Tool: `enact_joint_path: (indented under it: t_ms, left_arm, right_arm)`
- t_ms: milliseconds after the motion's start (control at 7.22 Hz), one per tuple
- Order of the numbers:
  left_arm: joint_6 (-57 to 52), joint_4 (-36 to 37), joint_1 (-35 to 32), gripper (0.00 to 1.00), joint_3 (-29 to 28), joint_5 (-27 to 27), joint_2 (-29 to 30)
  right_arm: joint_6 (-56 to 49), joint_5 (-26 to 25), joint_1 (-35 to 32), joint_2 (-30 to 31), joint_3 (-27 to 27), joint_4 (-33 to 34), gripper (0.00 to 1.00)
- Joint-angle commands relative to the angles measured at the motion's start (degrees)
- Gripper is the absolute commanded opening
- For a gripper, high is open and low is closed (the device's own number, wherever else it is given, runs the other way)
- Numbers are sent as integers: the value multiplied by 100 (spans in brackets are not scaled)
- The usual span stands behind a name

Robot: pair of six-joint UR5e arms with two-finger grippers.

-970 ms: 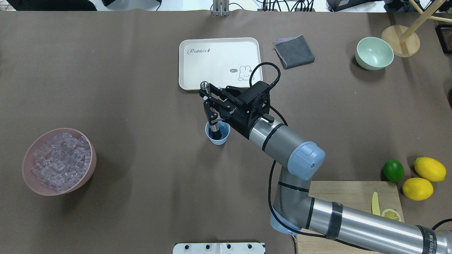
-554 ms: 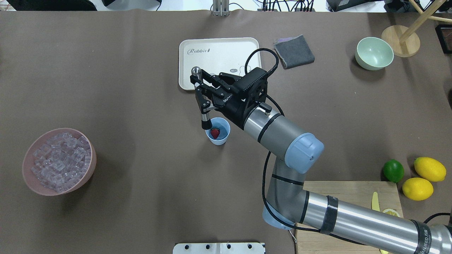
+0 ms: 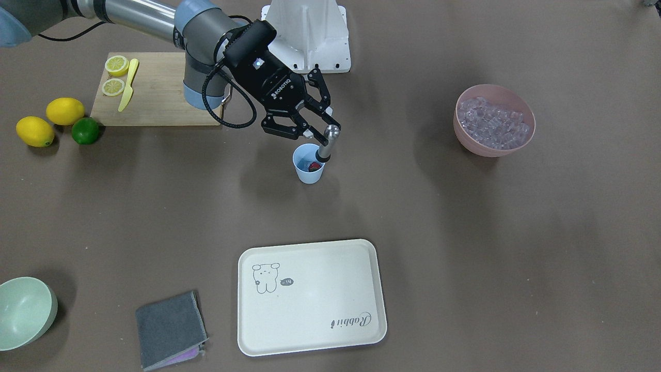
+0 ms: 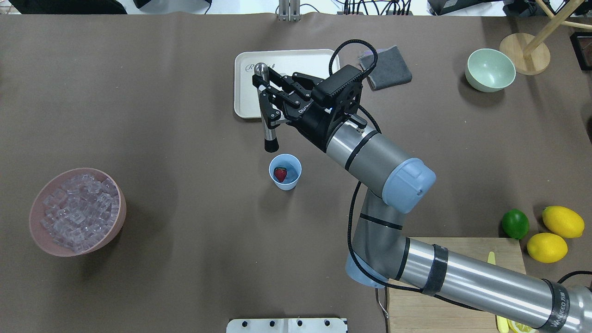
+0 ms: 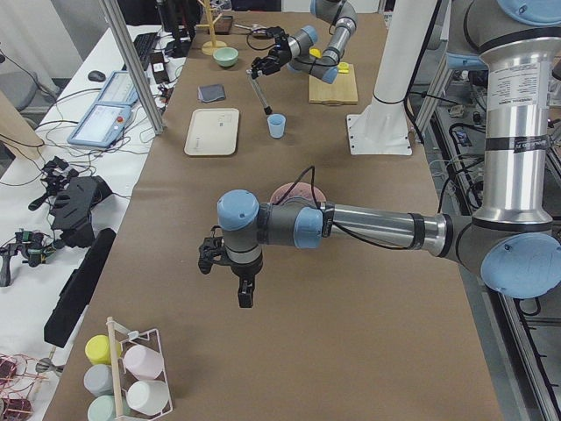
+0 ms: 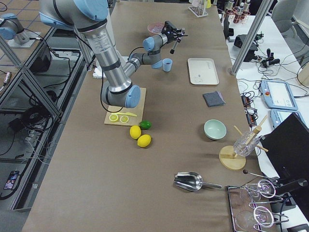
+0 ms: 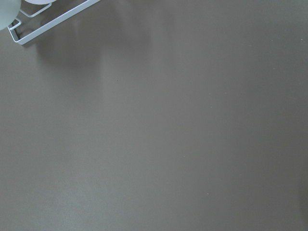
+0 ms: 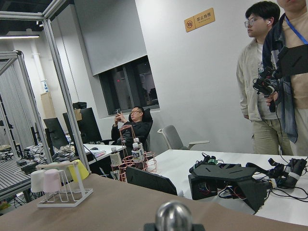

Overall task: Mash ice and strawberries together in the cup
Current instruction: 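Press the muddler down into the cup repeatedly with the right gripper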

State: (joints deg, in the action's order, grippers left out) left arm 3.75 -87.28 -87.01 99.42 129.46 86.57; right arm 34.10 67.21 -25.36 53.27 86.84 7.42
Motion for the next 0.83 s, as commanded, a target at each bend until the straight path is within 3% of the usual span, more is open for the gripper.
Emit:
enact_joint_path:
  t_ms: [0, 693]
  left_arm:
    - [-6, 0, 0, 98, 7, 0, 9]
    - [-6, -9, 0, 98, 7, 0, 18]
  right_arm:
    - [-9, -6, 84, 104, -53, 5, 0]
    - [0, -33, 304, 368, -272, -30, 0]
